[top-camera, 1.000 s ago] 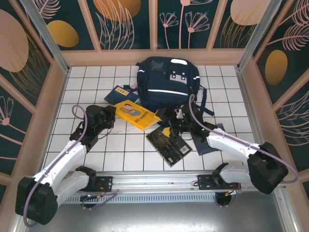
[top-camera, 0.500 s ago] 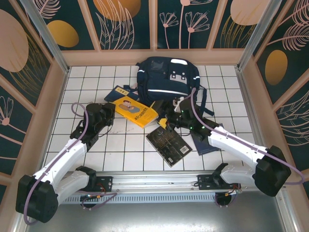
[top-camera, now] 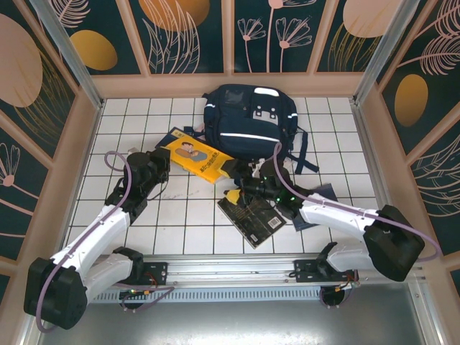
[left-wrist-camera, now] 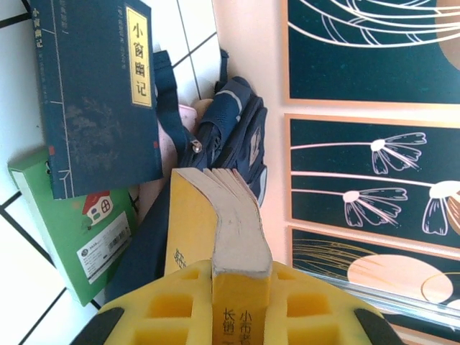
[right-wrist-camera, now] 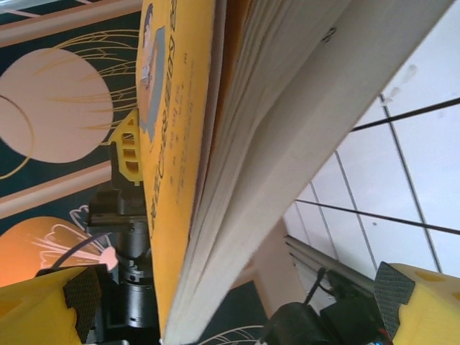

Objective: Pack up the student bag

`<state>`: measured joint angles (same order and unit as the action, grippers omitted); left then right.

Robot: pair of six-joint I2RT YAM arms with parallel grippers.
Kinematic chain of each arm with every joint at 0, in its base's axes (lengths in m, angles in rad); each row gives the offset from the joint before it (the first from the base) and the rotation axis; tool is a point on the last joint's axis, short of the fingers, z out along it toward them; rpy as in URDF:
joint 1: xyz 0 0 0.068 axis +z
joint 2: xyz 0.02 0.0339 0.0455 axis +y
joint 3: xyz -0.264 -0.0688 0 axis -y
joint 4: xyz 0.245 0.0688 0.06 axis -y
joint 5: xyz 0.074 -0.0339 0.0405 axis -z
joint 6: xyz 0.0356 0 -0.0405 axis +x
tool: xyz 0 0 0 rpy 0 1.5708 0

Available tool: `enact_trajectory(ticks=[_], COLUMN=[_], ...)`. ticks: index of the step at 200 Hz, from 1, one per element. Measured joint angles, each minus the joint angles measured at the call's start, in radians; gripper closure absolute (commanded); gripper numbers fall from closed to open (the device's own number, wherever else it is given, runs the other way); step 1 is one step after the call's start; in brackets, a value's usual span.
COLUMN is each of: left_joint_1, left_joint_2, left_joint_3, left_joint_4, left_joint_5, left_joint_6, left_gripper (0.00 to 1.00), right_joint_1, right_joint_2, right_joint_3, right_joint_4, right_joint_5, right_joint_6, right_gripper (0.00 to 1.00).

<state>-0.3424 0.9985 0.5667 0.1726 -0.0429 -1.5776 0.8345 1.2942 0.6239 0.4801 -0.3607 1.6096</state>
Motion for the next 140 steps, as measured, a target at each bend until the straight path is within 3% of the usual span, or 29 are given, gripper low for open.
enact_trajectory(ticks=[16, 50, 101, 140], left_joint_1=[-0.001, -0.006, -0.012, -0.037], left_joint_2=[0.0, -0.01, -0.049, -0.052], left_joint_3=[0.0, -0.012, -0.041, -0.059], left_joint_4=[0.01, 0.01, 0.013, 0.055], left_joint_5=[0.002, 0.005, 0.008, 0.003], left_joint_6=[-0.006, -0.011, -0.026, -0.043], left_gripper=[1.0, 1.0, 1.0, 1.0], right_joint_1=[0.005, 0.005, -0.016, -0.043], right_joint_2=[0.042, 0.142, 0.07, 0.067], right_joint_3=[0.0, 0.032, 0.037, 0.075], right_joint_4=[0.091, 0.2, 0.188, 0.117], right_joint_5=[0.016, 0.031, 0.129, 0.128], right_joint_6=[0.031, 0.062, 0.006, -0.061], right_gripper=[0.01, 0.12, 0.52, 0.65])
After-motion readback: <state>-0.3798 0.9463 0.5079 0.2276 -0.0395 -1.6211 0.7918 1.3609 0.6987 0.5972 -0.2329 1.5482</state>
